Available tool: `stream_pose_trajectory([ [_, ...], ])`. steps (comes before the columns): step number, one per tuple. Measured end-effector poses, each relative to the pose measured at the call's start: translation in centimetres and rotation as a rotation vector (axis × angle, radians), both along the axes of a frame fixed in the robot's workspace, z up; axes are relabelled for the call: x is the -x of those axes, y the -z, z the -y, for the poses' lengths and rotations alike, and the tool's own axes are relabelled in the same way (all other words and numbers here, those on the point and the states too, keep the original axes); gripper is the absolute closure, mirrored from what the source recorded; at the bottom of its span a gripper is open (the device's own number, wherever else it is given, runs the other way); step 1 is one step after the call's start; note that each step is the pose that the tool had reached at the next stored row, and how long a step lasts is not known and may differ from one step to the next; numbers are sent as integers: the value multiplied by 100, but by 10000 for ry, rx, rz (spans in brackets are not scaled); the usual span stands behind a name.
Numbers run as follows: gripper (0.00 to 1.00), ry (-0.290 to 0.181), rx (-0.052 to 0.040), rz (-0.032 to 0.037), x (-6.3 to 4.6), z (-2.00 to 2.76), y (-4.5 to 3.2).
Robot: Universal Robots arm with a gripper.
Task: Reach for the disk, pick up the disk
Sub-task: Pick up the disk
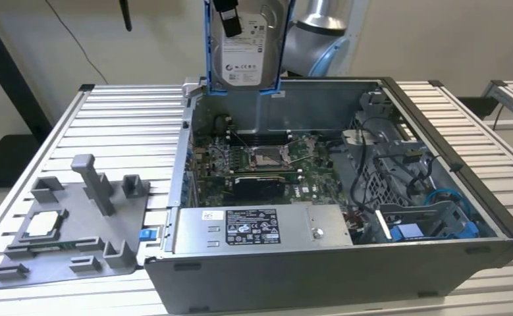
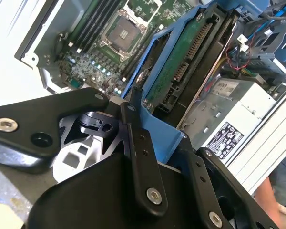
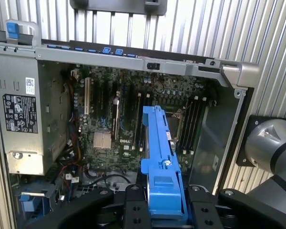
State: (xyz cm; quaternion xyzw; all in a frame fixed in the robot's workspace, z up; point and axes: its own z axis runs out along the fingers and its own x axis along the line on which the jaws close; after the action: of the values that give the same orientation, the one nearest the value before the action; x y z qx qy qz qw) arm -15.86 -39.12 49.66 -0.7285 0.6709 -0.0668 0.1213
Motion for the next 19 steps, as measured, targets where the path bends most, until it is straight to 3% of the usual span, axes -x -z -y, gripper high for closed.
stream_pose_trajectory([
  [19,100,0,-1,0,-131,0,0],
])
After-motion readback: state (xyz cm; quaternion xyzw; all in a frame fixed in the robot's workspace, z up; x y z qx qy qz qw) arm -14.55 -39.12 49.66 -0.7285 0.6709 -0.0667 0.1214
